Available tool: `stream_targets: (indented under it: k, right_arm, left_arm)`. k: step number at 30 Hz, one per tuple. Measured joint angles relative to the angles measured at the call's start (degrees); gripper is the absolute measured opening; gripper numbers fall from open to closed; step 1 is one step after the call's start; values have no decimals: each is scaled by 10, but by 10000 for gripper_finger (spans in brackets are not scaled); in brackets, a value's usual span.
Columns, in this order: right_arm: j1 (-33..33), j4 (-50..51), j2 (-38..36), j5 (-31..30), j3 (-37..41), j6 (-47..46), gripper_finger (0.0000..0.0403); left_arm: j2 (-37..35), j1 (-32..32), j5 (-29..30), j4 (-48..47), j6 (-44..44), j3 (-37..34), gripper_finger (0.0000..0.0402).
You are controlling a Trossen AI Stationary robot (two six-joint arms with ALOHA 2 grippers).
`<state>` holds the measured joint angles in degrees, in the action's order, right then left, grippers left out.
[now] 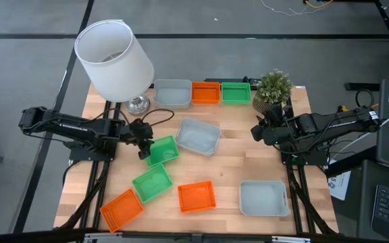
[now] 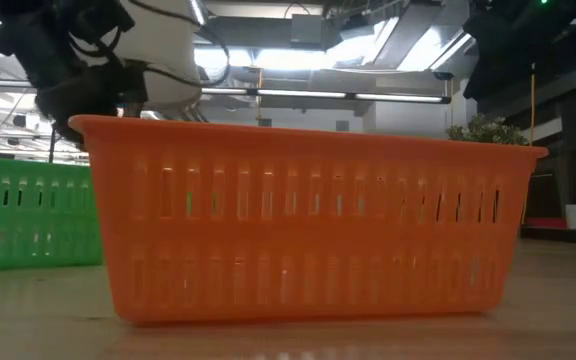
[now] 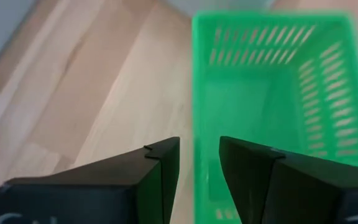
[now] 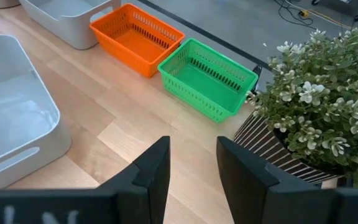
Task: Stack baskets by color
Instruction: Stack the middle green bin on top of the top green bin
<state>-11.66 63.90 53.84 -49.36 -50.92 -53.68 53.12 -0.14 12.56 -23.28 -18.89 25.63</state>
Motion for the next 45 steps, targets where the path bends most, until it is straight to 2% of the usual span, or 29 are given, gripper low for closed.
stream_targets:
  k: [9,18,20,23,28,32,34,36,38,41,43,45]
  right_arm:
    - [0,-4,0,7,0,0,132]
    - [0,-6,0,15,0,0,132]
    - [0,-6,0,15,0,0,132]
    - [0,-6,0,16,0,0,132]
    - [0,-6,0,15,0,1,132]
    - [0,-6,0,15,0,1,132]
    - [0,-6,0,15,0,2,132]
    - [0,-6,0,15,0,2,132]
    - [0,-7,0,15,0,2,132]
    - [0,-8,0,14,0,2,132]
    - [0,-8,0,10,0,2,132]
    - [0,-9,0,-25,0,-5,132]
  left_arm:
    - [20,0,0,-2,1,-2,106]
    - [90,0,-12,0,0,-2,102]
    - [99,0,-1,0,0,-2,84]
    - [97,-3,-1,-11,-3,2,22]
    - [73,-12,5,-119,-23,70,2]
    - [60,-31,41,-202,-35,178,1]
    - [60,-42,70,-213,-24,230,0]
    - [60,-47,90,-163,17,274,0]
    - [68,-46,83,-74,72,304,0]
    - [115,-26,30,68,148,332,0]
    - [165,-9,0,112,170,353,0]
    - [230,10,-36,140,178,383,0]
